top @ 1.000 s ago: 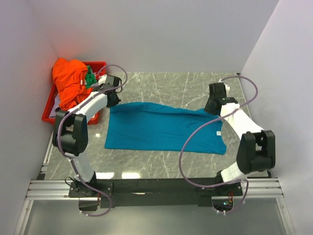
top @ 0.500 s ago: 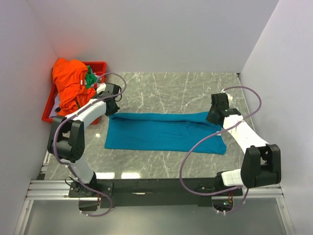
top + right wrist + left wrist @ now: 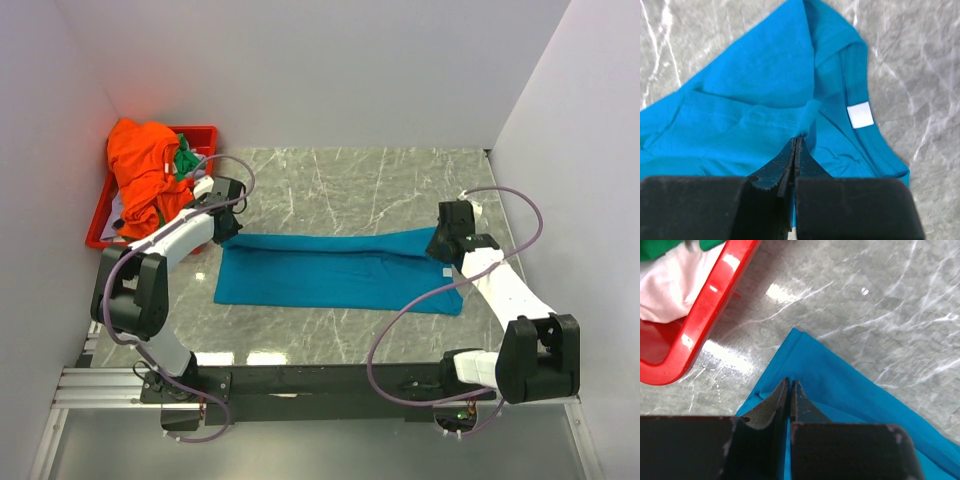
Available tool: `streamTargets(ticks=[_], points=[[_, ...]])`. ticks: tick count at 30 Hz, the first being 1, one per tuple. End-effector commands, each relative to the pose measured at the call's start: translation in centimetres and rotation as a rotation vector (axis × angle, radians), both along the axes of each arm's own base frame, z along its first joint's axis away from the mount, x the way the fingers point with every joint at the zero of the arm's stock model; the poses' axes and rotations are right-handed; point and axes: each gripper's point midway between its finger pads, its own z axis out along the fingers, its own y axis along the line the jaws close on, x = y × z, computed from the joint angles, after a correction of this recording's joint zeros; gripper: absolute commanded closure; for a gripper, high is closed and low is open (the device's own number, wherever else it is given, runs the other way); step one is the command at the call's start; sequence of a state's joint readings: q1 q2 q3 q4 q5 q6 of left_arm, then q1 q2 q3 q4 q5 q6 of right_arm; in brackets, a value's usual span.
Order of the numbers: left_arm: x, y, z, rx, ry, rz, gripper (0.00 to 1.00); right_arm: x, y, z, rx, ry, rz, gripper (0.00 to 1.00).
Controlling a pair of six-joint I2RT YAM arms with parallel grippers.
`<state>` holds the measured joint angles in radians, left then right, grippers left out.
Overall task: Fold and stack the t-shirts
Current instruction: Fold the tshirt
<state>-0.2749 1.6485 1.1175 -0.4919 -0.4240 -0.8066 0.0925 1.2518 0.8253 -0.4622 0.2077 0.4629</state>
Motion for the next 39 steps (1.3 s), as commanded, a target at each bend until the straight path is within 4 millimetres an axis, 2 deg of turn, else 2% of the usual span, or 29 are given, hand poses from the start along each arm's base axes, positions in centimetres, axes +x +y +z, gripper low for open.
streamTargets(ticks=[1, 6, 9, 11, 12, 15, 20, 23, 26, 27, 29, 31, 32, 33, 35, 39], points=[[0.0, 0.0, 1.2, -0.01, -0.053, 0.016, 0.99, -0.5, 0.0, -0.3, 0.024, -0.028, -0.02, 1.0], [-0.5, 0.1, 0.7, -0.018, -0.051, 0.013, 0.99, -1.3, 0.2, -1.7, 0.048, -0.016, -0.02, 1.0], [-0.9, -0.3, 0.5, -0.042, -0.057, 0.007, 0.93, -1.6, 0.4, -2.2, 0.083, -0.014, -0.014, 0.98], [-1.4, -0.2, 0.7, -0.055, -0.069, 0.009, 0.82, -1.8, 0.7, -2.2, 0.109, -0.018, -0.006, 0.87], [-1.4, -0.3, 1.0, -0.066, -0.089, 0.011, 0.7, -2.0, 0.8, -2.0, 0.115, -0.032, -0.003, 0.78], [-1.9, -0.4, 2.1, -0.094, -0.131, 0.004, 0.65, -2.2, 1.4, -0.9, 0.143, -0.071, 0.025, 0.66], [-2.3, -1.1, 3.7, -0.134, -0.18, -0.035, 0.59, -2.1, 1.9, 0.9, 0.156, -0.122, 0.057, 0.57], [-1.3, -2.3, 4.3, -0.161, -0.185, -0.082, 0.59, -1.2, 2.4, 1.4, 0.167, -0.127, 0.081, 0.56], [-0.3, -4.0, 4.3, -0.146, -0.166, -0.124, 0.6, 0.6, 3.2, 1.4, 0.168, -0.107, 0.103, 0.56], [-0.1, -4.2, 4.3, -0.137, -0.16, -0.126, 0.61, 1.5, 3.5, 2.1, 0.171, -0.118, 0.115, 0.56], [0.4, -4.8, 3.5, -0.125, -0.135, -0.134, 0.63, 2.6, 3.8, 2.2, 0.169, -0.118, 0.128, 0.55], [0.5, -5.0, 2.9, -0.121, -0.117, -0.132, 0.66, 3.9, 5.4, 2.0, 0.213, -0.094, 0.195, 0.54], [0.5, -5.0, 2.3, -0.119, -0.101, -0.128, 0.66, 4.3, 5.8, 1.1, 0.215, -0.062, 0.209, 0.54], [0.4, -5.1, 1.9, -0.12, -0.095, -0.129, 0.67, 5.1, 6.5, 1.6, 0.22, -0.072, 0.231, 0.54], [0.1, -5.1, 1.1, -0.125, -0.081, -0.124, 0.68, 5.9, 7.1, 1.4, 0.22, -0.06, 0.25, 0.53], [-0.5, -5.0, -0.1, -0.129, -0.061, -0.122, 0.7, 7.7, 8.6, -0.2, 0.22, -0.016, 0.281, 0.52]])
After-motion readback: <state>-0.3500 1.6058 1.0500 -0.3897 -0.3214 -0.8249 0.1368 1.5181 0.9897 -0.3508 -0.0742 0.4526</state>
